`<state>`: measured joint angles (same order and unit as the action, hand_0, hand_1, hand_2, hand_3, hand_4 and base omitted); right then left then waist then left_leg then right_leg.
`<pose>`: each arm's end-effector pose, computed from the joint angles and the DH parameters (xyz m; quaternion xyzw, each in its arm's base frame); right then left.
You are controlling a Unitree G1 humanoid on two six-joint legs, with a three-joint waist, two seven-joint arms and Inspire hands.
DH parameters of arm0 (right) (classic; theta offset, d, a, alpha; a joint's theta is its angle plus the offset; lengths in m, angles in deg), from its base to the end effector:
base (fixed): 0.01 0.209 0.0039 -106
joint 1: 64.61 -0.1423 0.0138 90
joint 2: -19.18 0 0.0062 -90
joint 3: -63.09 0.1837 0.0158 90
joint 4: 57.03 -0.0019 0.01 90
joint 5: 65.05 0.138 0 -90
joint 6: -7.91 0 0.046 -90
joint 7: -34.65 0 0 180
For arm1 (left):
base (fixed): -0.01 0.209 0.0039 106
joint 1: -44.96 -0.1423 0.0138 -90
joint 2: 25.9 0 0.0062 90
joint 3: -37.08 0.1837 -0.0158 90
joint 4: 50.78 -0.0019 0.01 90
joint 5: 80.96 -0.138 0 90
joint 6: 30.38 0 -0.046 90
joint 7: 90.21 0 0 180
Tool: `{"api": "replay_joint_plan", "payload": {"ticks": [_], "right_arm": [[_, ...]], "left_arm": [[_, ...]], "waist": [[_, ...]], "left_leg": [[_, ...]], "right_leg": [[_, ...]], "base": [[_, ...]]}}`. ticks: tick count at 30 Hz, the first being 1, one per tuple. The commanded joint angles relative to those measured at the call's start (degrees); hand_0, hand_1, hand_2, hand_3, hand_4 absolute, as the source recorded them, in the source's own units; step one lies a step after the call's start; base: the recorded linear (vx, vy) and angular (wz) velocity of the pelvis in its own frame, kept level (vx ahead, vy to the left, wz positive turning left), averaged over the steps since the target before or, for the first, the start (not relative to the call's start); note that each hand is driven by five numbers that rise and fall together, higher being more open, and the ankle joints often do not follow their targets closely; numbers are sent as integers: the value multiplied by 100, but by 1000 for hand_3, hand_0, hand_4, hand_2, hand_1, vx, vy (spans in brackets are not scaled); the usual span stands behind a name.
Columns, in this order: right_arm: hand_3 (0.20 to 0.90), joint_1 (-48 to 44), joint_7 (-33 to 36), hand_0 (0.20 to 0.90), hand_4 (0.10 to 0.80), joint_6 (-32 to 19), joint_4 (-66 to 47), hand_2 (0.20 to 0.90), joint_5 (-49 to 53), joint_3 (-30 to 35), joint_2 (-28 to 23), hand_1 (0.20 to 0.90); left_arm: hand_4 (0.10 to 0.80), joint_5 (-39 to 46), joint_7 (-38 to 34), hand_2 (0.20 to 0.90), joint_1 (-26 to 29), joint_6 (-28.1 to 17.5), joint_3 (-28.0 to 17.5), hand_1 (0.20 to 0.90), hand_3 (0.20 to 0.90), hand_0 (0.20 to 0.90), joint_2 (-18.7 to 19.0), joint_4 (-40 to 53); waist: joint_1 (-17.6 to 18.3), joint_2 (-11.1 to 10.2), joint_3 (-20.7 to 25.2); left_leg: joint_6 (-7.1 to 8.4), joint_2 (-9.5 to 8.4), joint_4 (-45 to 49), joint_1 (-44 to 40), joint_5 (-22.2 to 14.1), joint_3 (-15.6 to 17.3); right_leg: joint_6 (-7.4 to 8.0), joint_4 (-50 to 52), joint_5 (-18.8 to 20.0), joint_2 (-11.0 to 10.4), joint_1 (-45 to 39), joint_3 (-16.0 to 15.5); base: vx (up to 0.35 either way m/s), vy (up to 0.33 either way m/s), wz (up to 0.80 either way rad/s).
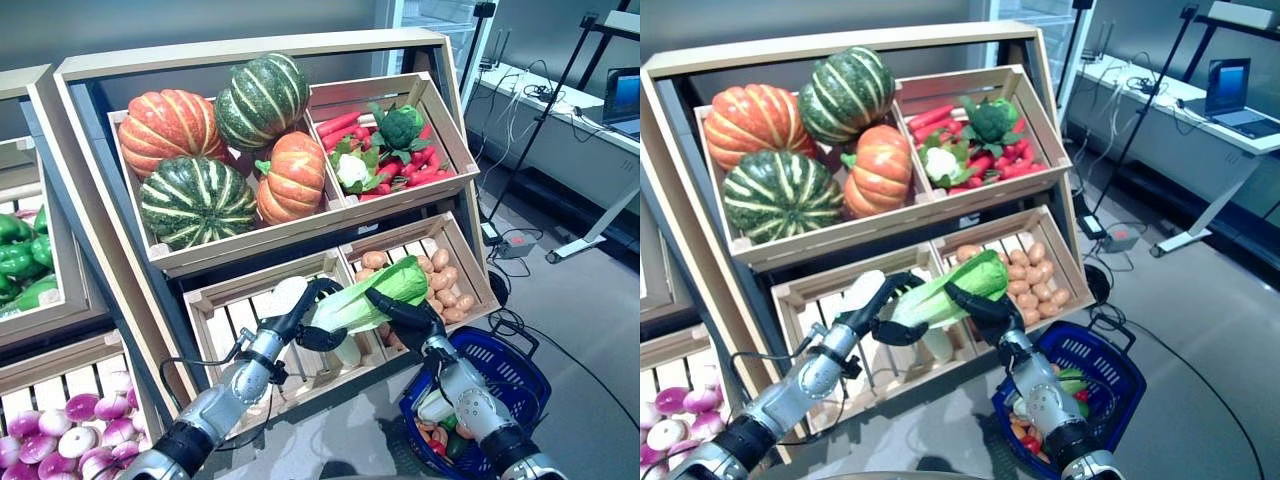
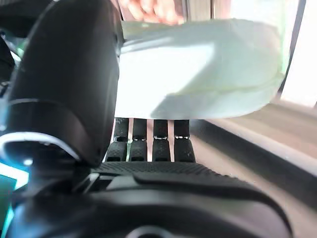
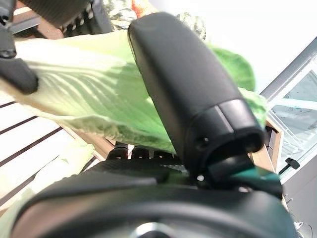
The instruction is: Put vegetables into the basket
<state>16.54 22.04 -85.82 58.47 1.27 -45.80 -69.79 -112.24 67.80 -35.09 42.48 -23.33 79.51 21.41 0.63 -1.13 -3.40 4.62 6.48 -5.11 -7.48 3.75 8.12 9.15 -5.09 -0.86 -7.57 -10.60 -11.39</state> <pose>0.2155 -0.1569 -0.0104 0.3972 0.1392 0.1142 0.8999 0.2100 0.1773 0.0149 0.4945 -0.1464 -0.1477 0.8439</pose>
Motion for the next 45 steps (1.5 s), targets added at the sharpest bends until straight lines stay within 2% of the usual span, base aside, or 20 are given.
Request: {"api": "replay_joint_plan", "payload": {"ticks": [1,6,12,13,14,15,18,21,30,31,32,33,40,45], "right_arm": [[900,-878,-69,900,800,-329,-470,900,462,-23,199,900],[900,-1041,-204,900,800,-450,-412,900,880,-56,329,900],[900,-1235,-439,900,800,-680,-451,900,1649,8,558,900],[829,-1250,-514,829,753,-771,-462,829,1773,31,603,829],[356,-1265,-545,356,438,-869,-482,356,1851,50,654,356],[300,-1278,-564,300,400,-884,-482,300,1879,56,664,300],[300,-1363,-666,300,400,-1088,-517,300,2156,115,772,300],[300,-1458,-505,300,400,-1237,-524,300,2127,189,821,300],[300,-1412,-316,300,400,-1449,-544,300,1837,349,777,300],[300,-1412,-296,300,400,-1489,-529,300,1769,366,756,300],[300,-1408,-267,300,400,-1522,-519,300,1723,391,737,300],[300,-1405,-246,300,400,-1535,-519,300,1704,404,735,300],[300,-1244,22,300,400,-1723,-483,300,1164,599,568,300],[300,-894,132,300,400,-1822,-460,300,855,823,459,300]], "left_arm": [[400,-855,-935,300,1415,-745,537,300,300,300,196,441],[400,-824,-892,300,1531,-905,897,300,300,300,39,252],[400,-451,-690,300,1547,-997,1088,300,300,300,-213,61],[400,-286,-605,300,1528,-998,1112,300,300,300,-262,34],[400,-152,-506,300,1505,-989,1122,300,300,300,-314,4],[400,-122,-490,300,1500,-989,1127,300,300,300,-325,-10],[400,126,-368,300,1461,-952,1170,300,300,300,-444,-130],[400,598,-237,300,1403,-905,1153,300,300,300,-557,-231],[400,1121,-162,300,1191,-874,882,300,300,300,-650,-305],[463,1149,-159,394,1180,-854,847,394,394,394,-644,-298],[598,1184,-120,596,1162,-828,815,596,596,596,-645,-307],[800,1246,-107,900,1150,-819,799,900,900,900,-648,-312],[800,1687,-3,900,985,-653,533,900,900,900,-665,-353],[800,2050,63,900,701,-506,137,900,900,900,-633,-441]], "waist": [[-17,-33,168],[26,-31,193],[27,-28,216],[22,-26,216],[15,-23,217],[14,-23,217],[9,-15,208],[-5,-10,202],[-37,-23,207],[-39,-24,208],[-40,-24,208],[-40,-24,207],[-14,-19,172],[-1,-14,157]], "left_leg": [[-184,-218,11,-195,-597,110],[-189,-219,11,-210,-610,127],[-199,-229,11,-224,-614,135],[-199,-231,11,-221,-612,136],[-201,-233,11,-222,-616,131],[-201,-233,11,-223,-616,130],[-206,-235,11,-224,-621,122],[-211,-242,11,-223,-622,109],[-206,-238,11,-216,-630,95],[-207,-238,11,-212,-630,93],[-209,-238,11,-209,-634,89],[-208,-236,11,-209,-633,90],[-199,-214,11,-209,-624,115],[-198,-200,11,-222,-616,121]], "right_leg": [[-256,9,210,70,202,78],[-249,9,207,72,202,111],[-251,9,201,79,190,146],[-250,9,205,79,194,147],[-249,9,209,79,195,148],[-250,9,208,79,195,149],[-253,9,207,84,199,164],[-259,9,205,85,195,177],[-264,9,208,82,205,179],[-264,9,210,85,211,180],[-266,9,209,89,215,185],[-267,9,209,89,217,188],[-270,9,223,95,234,209],[-275,9,237,101,235,230]], "base": [[0,0,0],[0,0,0],[0,0,0],[0,0,0],[0,0,0],[0,0,0],[0,0,0],[0,0,0],[0,0,0],[0,0,0],[0,0,0],[0,0,0],[0,0,0],[4,-8,-2]]}}
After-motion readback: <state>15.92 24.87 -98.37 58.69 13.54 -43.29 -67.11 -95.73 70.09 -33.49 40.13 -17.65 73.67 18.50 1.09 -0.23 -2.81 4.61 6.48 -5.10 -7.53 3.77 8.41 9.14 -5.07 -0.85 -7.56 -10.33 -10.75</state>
